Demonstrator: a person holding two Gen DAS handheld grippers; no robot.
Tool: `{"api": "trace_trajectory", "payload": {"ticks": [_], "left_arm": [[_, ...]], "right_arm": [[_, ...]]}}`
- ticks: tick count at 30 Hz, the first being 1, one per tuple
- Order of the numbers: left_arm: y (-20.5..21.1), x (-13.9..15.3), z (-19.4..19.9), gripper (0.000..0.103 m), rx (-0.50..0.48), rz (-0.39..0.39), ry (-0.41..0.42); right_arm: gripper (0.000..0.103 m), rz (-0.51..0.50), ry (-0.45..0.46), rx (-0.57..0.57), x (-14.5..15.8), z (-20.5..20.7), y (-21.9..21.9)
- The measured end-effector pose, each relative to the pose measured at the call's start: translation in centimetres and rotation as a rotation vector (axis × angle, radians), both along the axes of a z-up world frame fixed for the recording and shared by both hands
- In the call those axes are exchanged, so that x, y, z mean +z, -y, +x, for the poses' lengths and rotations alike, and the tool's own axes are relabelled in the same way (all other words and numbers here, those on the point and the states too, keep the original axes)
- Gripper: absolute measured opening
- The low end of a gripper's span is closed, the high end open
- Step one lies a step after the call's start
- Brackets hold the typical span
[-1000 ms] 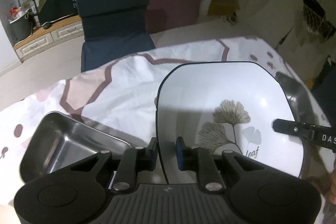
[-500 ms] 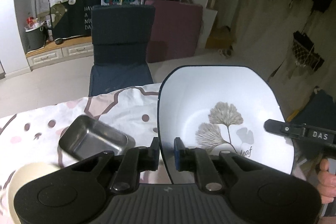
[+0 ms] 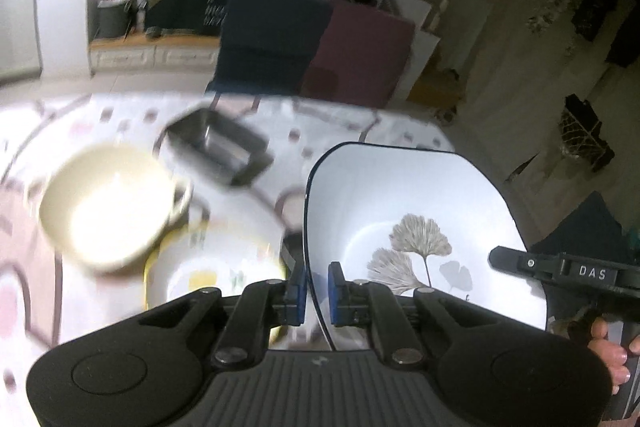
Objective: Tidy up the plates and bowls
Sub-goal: 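Lift the white plate with both tools and carry it toward the yellow-rimmed bowl, then lower the white plate with both tools onto the tablecloth beside the bowls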
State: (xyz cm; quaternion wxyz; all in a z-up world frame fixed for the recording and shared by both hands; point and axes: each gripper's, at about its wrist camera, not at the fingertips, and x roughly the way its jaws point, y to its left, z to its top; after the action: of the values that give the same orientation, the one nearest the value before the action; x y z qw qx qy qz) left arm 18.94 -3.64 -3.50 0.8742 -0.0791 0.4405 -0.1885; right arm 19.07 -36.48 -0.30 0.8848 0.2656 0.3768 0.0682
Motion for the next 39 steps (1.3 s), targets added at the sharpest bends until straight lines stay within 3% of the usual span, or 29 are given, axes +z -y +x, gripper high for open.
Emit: {"api": "trace_trajectory", "payload": {"ticks": [7,10,15,39], "left_arm": [[-1.5,-5.6,-4.9,0.011,0.012,-0.006,-0.137],[-1.7,-8.1,-6.0,0.011,0.022,-0.02,-0.212],[-1.4,-10.8,-6.9,0.012,0.019,0.012,-0.268],[-0.1,-13.1,-5.1,0.013,0.021,0.059,-0.33]], "right_arm": [[0.008,-0.014,-0.158,0.056,-4.5,-3.5,-1.2],[0.008,-0.027,-0.219,0.078,-6.2,-5.0,-1.6],[0.008,-0.082,-0.298,0.122,-8.1,-6.2,-2.8],[0.01,-0.152,-0.396,0.166,-11.1,-4.9,-3.4]]}}
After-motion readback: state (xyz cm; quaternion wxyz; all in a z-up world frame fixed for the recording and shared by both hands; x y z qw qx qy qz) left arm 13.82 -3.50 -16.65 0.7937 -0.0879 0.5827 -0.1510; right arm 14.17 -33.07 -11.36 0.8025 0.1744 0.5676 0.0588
